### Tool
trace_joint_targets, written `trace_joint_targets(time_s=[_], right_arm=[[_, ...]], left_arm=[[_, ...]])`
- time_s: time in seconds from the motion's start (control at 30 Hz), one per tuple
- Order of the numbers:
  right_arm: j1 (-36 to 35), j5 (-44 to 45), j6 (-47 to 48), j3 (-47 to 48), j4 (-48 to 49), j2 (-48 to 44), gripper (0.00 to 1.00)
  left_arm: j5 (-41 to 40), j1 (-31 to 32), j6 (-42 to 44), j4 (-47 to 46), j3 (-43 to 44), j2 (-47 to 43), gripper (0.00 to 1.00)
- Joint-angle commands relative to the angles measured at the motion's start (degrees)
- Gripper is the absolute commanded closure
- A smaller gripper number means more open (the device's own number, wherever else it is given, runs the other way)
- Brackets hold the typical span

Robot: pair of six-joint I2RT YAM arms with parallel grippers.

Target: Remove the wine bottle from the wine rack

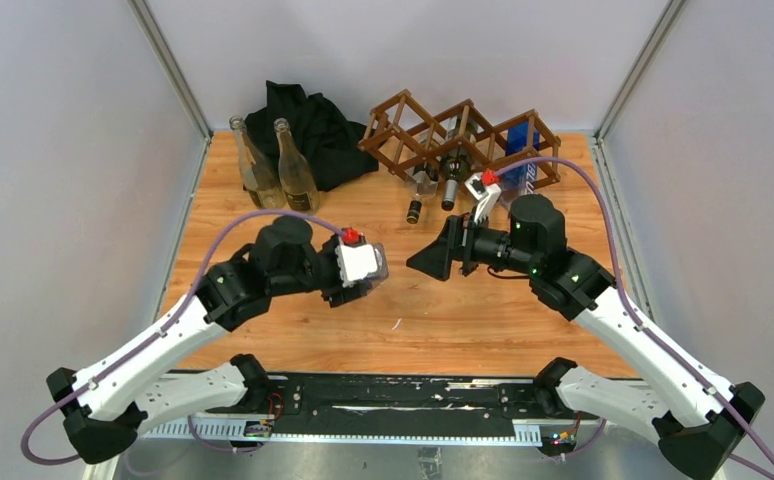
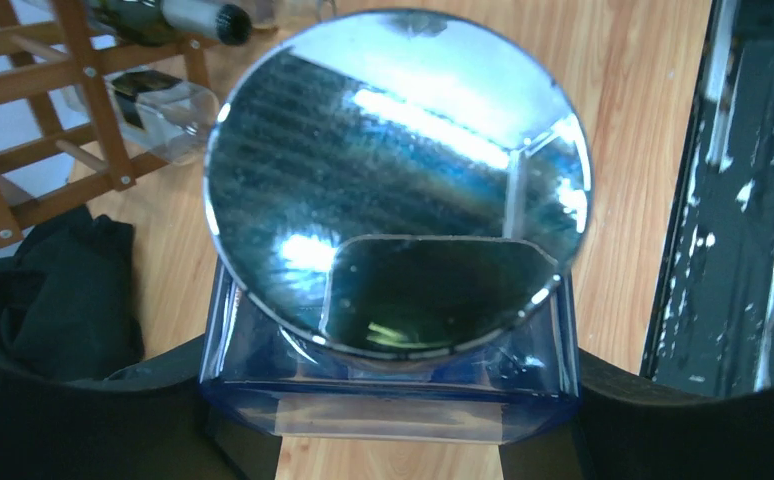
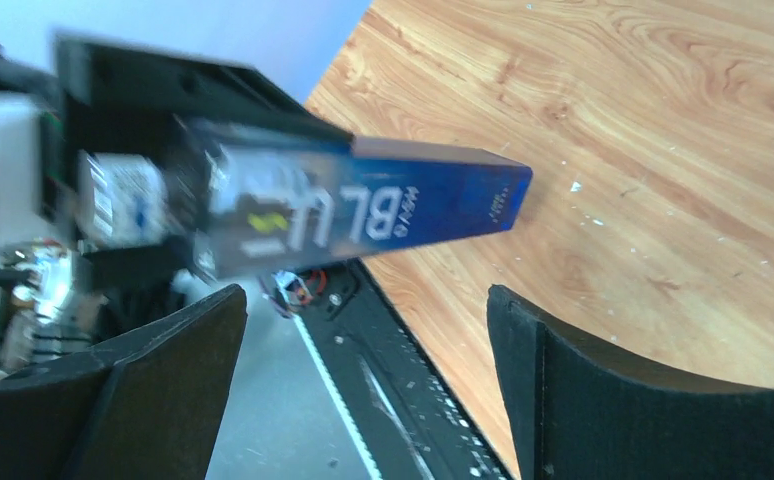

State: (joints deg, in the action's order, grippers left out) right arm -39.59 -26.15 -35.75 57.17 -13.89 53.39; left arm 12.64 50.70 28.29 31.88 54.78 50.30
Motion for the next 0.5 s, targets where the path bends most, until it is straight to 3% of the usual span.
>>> trace_joint_targets(time_s=[0.0,0.27,0.47], right_arm=[[0.8,-3.2,11.5,-2.8,1.2,-1.2,0.06],[-0.1,-12.2,15.8,-11.6,21.3,0.2,0.04],[-2.6,-14.6,19.5,-10.9,27.7,2.4,0.04]], left_arm=[[9.2,-5.0,-6.9,-5.7,9.3,1.0,1.0],[26.1,-11.2,-17.5,-0.1,19.6,8.6,1.0],[30.3,-11.5,-20.6,1.1,23.8,10.5,1.0]])
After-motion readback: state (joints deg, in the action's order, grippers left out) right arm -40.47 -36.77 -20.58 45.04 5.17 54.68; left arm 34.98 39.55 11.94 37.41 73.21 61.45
